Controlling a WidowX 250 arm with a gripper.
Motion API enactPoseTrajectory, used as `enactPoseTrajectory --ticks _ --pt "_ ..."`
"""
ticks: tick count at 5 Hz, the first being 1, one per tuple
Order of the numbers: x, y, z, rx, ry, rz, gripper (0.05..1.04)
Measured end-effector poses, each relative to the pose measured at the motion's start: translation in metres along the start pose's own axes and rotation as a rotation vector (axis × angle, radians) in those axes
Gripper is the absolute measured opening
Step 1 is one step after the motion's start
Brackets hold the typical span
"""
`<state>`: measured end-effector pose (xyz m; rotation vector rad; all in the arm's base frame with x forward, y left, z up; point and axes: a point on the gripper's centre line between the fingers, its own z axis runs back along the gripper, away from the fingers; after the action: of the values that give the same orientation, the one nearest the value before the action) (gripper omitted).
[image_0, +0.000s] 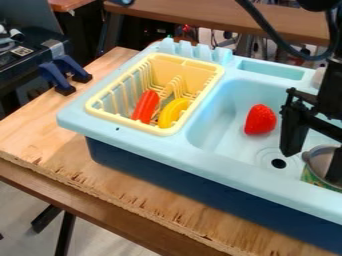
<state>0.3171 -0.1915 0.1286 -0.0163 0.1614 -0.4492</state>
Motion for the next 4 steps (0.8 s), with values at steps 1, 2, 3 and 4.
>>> enactPoseTrajectory --ticks 1,2,3,4 --pt "0.003 0.009 0.0 0.007 0.014 0.015 1.011" --pt "0.004 0.017 0.001 0.056 0.057 0.039 1.011" --pt "-0.002 0.045 0.005 0.113 0.088 0.158 1.011" --pt "-0.01 0.086 0.013 0.168 0.11 0.319 1.011"
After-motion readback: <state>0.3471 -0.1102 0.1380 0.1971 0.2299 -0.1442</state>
